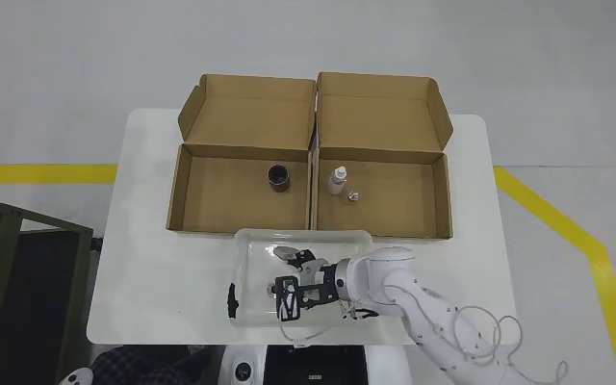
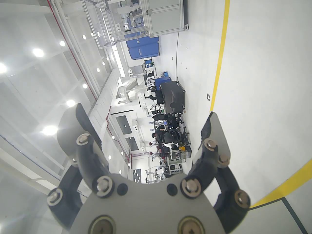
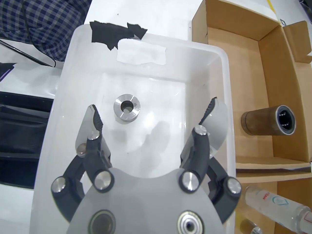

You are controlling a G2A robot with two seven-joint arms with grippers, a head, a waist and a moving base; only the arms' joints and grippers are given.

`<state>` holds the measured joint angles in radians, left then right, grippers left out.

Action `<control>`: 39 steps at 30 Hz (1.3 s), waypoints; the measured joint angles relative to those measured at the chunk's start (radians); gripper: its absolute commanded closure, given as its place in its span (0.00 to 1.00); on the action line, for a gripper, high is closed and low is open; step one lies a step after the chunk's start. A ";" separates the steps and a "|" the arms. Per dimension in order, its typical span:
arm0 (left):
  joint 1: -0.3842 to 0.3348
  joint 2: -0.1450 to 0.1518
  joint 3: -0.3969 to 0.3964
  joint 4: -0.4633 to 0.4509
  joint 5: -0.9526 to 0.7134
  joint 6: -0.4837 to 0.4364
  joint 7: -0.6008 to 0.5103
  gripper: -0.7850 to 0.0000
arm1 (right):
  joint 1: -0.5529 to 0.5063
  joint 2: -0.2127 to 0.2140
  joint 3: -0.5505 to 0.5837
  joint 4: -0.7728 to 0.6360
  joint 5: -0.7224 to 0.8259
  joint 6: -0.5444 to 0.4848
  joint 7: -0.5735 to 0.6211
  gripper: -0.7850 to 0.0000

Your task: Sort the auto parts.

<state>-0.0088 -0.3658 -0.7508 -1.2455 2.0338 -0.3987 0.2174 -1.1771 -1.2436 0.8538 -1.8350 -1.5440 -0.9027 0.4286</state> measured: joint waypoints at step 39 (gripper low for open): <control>0.000 0.000 0.000 0.000 0.000 0.000 0.000 0.00 | 0.088 -0.029 -0.146 0.199 0.007 0.052 -0.046 0.60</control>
<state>-0.0088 -0.3658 -0.7508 -1.2455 2.0338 -0.3987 0.2174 -1.0893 -1.2727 0.7083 -1.6363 -1.5374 -0.8512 0.3821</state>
